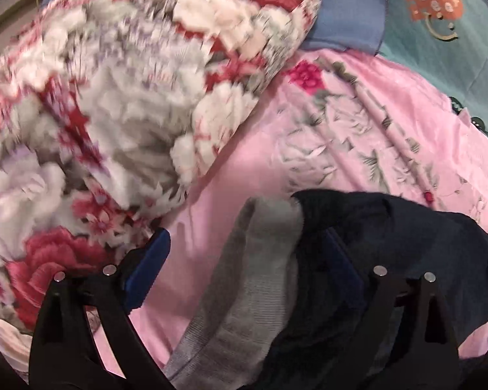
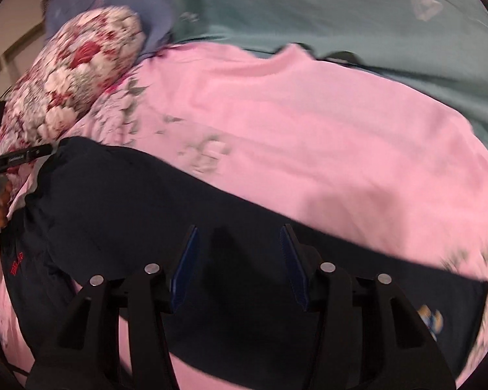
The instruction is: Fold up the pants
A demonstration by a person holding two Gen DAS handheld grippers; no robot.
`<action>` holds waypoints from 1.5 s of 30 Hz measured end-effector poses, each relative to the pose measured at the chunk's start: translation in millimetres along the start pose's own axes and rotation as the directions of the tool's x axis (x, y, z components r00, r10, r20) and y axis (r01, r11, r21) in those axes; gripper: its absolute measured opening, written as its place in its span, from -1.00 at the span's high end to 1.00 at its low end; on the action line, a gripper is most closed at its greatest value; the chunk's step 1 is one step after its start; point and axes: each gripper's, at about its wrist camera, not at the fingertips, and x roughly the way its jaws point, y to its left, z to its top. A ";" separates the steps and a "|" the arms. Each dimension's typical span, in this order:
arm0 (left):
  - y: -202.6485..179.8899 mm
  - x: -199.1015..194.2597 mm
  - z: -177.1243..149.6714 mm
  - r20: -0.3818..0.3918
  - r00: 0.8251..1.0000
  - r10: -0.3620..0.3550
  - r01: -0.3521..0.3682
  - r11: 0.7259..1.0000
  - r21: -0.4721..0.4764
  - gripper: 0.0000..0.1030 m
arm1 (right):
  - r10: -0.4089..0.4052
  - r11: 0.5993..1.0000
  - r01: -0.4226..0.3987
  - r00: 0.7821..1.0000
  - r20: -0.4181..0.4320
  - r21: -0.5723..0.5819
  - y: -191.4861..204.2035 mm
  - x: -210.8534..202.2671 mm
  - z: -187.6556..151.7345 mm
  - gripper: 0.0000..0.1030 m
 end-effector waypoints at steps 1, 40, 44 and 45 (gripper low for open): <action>2.9 4.4 -2.1 -0.015 1.000 -0.016 0.015 1.000 -0.017 -0.83 | 0.000 1.000 0.000 1.000 -0.012 -0.023 5.4 4.6 2.8 -0.01; 61.1 -105.4 -108.9 -0.036 0.988 -0.150 0.150 0.989 0.005 -0.20 | 0.131 0.981 -0.139 0.989 -0.064 -0.139 113.1 -94.1 -152.9 0.88; 76.7 -106.2 -116.3 -0.063 0.990 -0.129 0.127 0.991 -0.041 -0.41 | 0.078 0.982 -0.095 0.991 -0.106 -0.164 121.5 -78.0 -164.1 0.75; 79.5 -108.6 -117.5 -0.061 0.990 -0.128 0.126 0.991 -0.044 -0.48 | 0.085 0.982 -0.101 0.991 -0.102 -0.158 122.6 -80.8 -162.6 0.58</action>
